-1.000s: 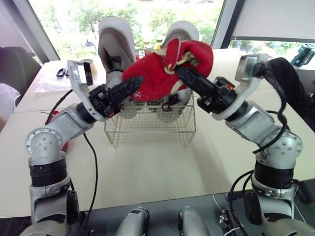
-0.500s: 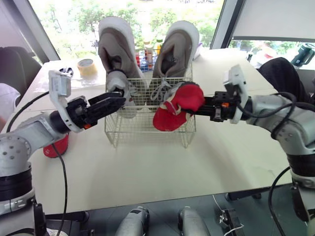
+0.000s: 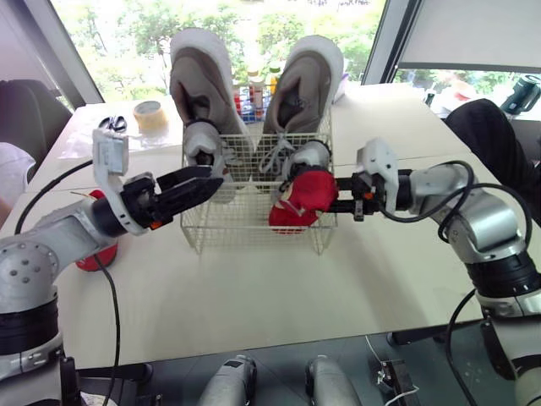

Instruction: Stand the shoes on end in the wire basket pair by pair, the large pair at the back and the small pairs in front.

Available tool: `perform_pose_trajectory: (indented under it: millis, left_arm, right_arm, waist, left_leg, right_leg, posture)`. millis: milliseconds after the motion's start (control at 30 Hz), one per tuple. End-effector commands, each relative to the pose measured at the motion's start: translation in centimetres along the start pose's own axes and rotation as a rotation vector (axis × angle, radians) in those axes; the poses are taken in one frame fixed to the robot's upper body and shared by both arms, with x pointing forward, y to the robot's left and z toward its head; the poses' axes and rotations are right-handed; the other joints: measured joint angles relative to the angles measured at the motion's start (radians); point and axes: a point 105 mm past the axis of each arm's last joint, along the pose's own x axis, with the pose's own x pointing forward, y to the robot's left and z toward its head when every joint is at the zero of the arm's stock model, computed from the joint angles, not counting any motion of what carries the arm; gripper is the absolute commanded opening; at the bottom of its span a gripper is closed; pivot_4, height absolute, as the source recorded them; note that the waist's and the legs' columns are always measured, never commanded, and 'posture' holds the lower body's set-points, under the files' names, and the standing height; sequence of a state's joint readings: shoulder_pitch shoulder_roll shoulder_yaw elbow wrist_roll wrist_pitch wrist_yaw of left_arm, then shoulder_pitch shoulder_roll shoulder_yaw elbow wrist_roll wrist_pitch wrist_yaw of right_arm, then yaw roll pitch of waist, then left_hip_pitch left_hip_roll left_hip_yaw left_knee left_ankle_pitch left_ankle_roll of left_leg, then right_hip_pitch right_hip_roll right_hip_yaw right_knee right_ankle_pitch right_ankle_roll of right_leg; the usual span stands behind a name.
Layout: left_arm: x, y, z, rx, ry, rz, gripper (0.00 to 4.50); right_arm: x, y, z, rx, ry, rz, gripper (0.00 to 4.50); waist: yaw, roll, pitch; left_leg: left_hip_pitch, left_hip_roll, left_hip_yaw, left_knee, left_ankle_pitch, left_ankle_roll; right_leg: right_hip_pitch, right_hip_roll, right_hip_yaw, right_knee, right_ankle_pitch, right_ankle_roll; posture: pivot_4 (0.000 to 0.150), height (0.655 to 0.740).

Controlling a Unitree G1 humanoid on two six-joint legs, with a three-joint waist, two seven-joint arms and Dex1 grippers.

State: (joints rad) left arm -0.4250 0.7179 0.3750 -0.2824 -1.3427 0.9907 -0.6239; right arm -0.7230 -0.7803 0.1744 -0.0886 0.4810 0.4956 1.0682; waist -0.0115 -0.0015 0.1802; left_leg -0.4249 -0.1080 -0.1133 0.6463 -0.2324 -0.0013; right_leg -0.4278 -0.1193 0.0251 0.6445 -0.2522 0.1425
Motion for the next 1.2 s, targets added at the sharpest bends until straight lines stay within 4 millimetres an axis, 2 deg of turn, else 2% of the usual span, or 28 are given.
perform_pose_trajectory:
  millis: [33,100,200,300,433,533,600,633,700,767,900,967,1100,1200]
  left_arm:
    - [-0.2,-0.7,0.1,0.040,-0.006,0.006,4.50]
    - [-0.6,-0.7,-0.1,0.035,0.003,0.020,4.50]
    - [-1.4,-0.8,-0.2,0.033,0.017,0.043,4.50]
    - [-2.4,-0.9,-0.1,0.046,0.028,0.083,4.50]
    - [-3.3,-0.7,0.2,0.063,0.039,0.138,4.50]
    - [-4.8,0.4,1.3,0.132,0.030,0.269,4.50]
    - [-6.3,2.5,2.6,0.268,0.032,0.464,4.50]
    - [-7.2,3.6,3.7,0.299,0.002,0.562,4.50]
    - [-8.2,4.6,4.8,0.307,-0.037,0.664,4.50]
    - [-10.0,5.7,4.8,0.338,0.051,0.812,4.50]
    - [-15.8,8.2,4.6,0.342,0.260,1.205,4.50]
    - [-17.3,8.8,4.0,0.315,0.306,1.276,4.50]
    - [-18.3,10.4,1.5,0.281,0.418,1.313,4.50]
    - [-17.5,11.9,0.9,0.251,0.411,1.278,4.50]
  right_arm:
    - [-0.8,0.1,1.0,-0.067,-0.002,-0.040,3.44]
    - [-1.6,0.5,1.2,-0.081,0.019,-0.041,4.44]
    - [-3.1,0.9,1.6,-0.107,0.059,-0.053,4.44]
    - [-5.5,0.3,3.1,-0.131,0.079,-0.122,4.44]
    - [-7.7,-0.1,4.1,-0.154,0.114,-0.175,4.44]
    - [-9.8,-0.9,5.2,-0.188,0.147,-0.219,4.44]
    - [-10.2,-1.8,8.2,-0.200,0.014,-0.240,4.44]
    - [-10.0,-1.9,9.8,-0.204,-0.061,-0.223,4.44]
    - [-9.4,-1.8,11.7,-0.203,-0.150,-0.174,4.44]
    - [-7.6,-0.7,12.9,-0.187,-0.220,-0.045,4.44]
    - [-4.6,1.3,12.3,-0.174,-0.221,0.137,4.44]
    - [-3.9,1.6,11.7,-0.179,-0.202,0.171,4.44]
    - [-3.0,2.1,10.9,-0.199,-0.164,0.213,4.44]
    - [-3.1,2.6,10.7,-0.205,-0.145,0.231,4.44]
  waist:
    - [0.000,0.000,0.000]
    - [0.000,0.000,0.000]
    - [0.004,0.000,0.000]
    - [0.003,0.000,0.000]
    - [0.003,0.000,0.000]
    - [0.002,0.000,0.000]
    - [0.000,0.001,0.001]
    - [-0.003,0.001,0.001]
    - [-0.004,0.002,0.001]
    - [-0.004,0.000,0.000]
    - [-0.004,-0.002,0.000]
    - [0.002,-0.002,0.000]
    - [0.004,-0.002,0.000]
    - [0.005,-0.002,0.000]
  left_leg:
    - [0.000,0.000,0.000,0.000,0.000,0.000]
    - [0.000,0.000,0.000,0.000,0.000,0.000]
    - [0.000,0.000,0.000,0.000,0.000,0.000]
    - [0.000,0.000,0.000,0.000,0.000,0.000]
    - [0.000,0.000,0.000,-0.001,0.000,0.000]
    - [0.000,0.000,0.000,-0.001,0.000,0.000]
    - [0.000,0.000,0.000,-0.001,0.000,0.000]
    - [0.000,0.000,0.001,-0.002,0.000,0.000]
    - [0.001,0.001,0.002,-0.003,0.000,0.000]
    - [0.001,0.003,0.000,-0.005,0.000,0.000]
    - [0.000,0.002,0.001,-0.010,-0.001,-0.001]
    - [0.000,0.001,0.001,-0.012,-0.001,-0.001]
    - [0.000,0.001,0.000,-0.014,-0.001,-0.001]
    - [0.000,0.001,0.000,-0.014,-0.001,-0.002]
  right_leg:
    - [0.000,0.000,0.000,0.000,0.000,0.000]
    - [0.000,0.000,0.000,0.000,0.000,0.000]
    - [0.000,0.000,0.000,0.000,0.000,0.000]
    - [0.000,0.000,0.000,0.000,0.000,0.000]
    - [0.000,-0.001,0.000,-0.001,-0.001,-0.002]
    - [0.000,-0.001,0.000,-0.001,-0.002,-0.003]
    - [0.000,-0.001,0.000,-0.002,-0.002,-0.003]
    - [0.000,-0.001,0.000,-0.003,-0.002,-0.004]
    - [0.000,-0.001,0.001,-0.004,-0.001,-0.004]
    - [0.000,0.000,0.000,-0.006,-0.001,-0.004]
    - [-0.001,0.000,0.000,-0.010,0.001,-0.001]
    - [-0.002,0.000,0.000,-0.011,0.001,-0.001]
    - [-0.002,0.000,0.000,-0.012,0.001,-0.001]
    - [-0.002,0.000,-0.001,-0.012,0.001,-0.001]
  posture:
    - [0.150,0.7400]
    - [0.150,0.7400]
    - [0.150,0.7400]
    - [0.150,0.7400]
    - [0.150,0.7400]
    - [0.150,0.7400]
    - [0.150,0.7400]
    - [0.150,0.7400]
    - [0.150,0.7400]
    - [0.150,0.7400]
    - [0.150,0.7400]
    - [0.150,0.7400]
    - [0.150,0.7400]
    - [0.150,0.7400]
